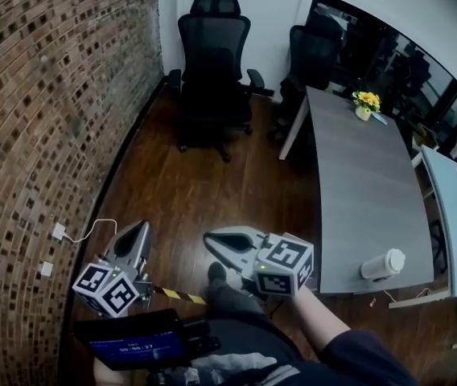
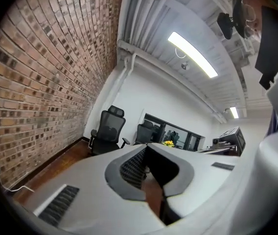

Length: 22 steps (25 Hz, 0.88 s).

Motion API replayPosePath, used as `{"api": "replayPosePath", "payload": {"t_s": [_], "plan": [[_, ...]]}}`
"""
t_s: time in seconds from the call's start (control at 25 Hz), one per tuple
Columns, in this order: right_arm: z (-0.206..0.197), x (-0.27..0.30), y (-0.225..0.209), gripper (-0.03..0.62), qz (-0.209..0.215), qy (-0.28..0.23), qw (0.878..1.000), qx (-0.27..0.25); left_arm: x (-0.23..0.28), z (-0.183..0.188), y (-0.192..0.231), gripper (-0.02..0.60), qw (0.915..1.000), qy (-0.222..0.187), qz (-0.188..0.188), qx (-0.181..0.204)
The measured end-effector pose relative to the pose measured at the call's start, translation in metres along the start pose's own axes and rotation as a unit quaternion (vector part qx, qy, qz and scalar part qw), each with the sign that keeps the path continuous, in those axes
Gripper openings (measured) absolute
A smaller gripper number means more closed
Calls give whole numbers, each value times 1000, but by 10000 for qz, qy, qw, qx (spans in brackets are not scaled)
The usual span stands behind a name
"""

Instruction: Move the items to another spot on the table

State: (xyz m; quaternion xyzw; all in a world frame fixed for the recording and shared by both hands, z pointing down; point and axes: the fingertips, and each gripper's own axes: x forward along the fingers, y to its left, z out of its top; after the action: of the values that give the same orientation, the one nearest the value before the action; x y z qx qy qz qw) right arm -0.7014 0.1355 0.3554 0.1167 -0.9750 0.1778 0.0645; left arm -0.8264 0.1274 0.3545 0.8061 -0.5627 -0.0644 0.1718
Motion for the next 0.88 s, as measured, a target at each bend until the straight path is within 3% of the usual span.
{"api": "replayPosePath", "payload": {"t_s": [0.12, 0.4, 0.6, 0.88], "plan": [[8, 14, -31, -17, 20, -63, 10000, 17, 25, 1, 22, 23, 9999, 71, 106, -24], [28, 59, -151, -17, -275, -374, 9982, 368, 138, -2, 80, 23, 9971, 650, -104, 379], [45, 75, -229, -17, -390, -447, 9950, 802, 220, 25, 105, 23, 9960, 779, -147, 421], [100, 99, -284, -17, -529, -652, 9953, 482, 288, 60, 129, 23, 9941, 824, -498, 498]]}}
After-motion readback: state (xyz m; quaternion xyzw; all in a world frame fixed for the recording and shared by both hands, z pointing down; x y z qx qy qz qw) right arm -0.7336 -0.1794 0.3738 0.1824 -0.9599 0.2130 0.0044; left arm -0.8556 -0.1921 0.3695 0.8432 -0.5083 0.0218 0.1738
